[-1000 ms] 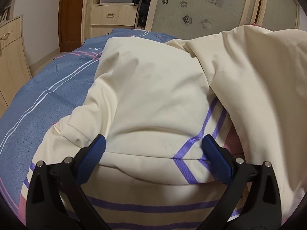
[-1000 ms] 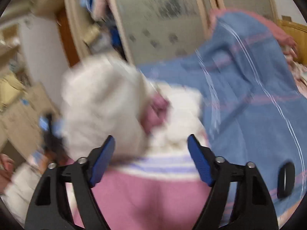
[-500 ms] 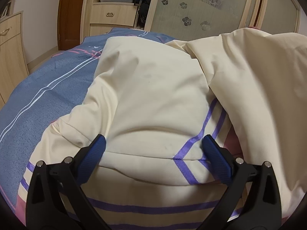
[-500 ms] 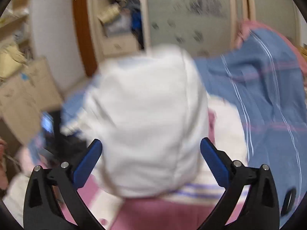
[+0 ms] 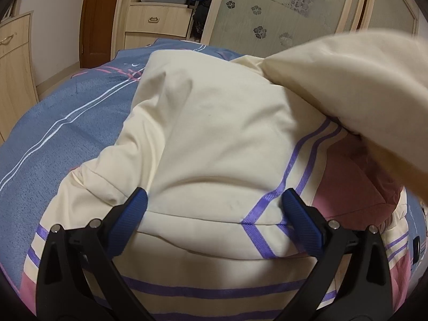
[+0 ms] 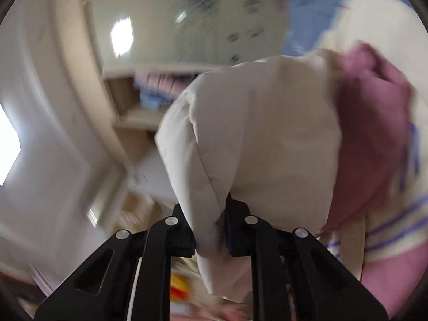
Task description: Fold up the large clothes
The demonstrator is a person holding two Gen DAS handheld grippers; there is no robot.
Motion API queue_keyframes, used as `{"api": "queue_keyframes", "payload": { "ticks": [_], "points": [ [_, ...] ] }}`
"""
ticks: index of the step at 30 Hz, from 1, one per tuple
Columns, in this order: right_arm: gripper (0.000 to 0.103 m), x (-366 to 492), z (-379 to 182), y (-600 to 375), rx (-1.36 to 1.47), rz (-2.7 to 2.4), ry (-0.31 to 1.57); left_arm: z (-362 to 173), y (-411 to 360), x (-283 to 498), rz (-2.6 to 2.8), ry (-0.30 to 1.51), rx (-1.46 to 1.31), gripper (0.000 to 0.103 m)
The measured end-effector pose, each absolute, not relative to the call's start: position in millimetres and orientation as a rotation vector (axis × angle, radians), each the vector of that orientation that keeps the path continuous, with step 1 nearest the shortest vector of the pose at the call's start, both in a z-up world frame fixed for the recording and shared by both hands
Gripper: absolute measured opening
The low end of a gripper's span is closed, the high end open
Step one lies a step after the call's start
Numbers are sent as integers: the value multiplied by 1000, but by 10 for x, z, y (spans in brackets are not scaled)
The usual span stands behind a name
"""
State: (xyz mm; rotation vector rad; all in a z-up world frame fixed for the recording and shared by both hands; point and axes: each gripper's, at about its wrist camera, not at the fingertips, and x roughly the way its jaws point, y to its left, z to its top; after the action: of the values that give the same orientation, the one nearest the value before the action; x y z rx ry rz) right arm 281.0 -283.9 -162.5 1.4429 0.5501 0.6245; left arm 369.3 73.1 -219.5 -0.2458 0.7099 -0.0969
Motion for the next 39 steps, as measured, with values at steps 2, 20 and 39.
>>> {"api": "queue_keyframes", "payload": {
  "ticks": [2,20,39],
  "points": [
    [17,2703,-1846,-2879,1241,450,707,-2197,733,3695,-97,710,-245,101],
    [45,2918,-464,-2293,311,381,421,-1203,14,3203,-242,604,-201,101],
    [27,3669,-1998,-2452,122,184,699,-2254,-322,3506,-253,817,-65,101]
  ]
}}
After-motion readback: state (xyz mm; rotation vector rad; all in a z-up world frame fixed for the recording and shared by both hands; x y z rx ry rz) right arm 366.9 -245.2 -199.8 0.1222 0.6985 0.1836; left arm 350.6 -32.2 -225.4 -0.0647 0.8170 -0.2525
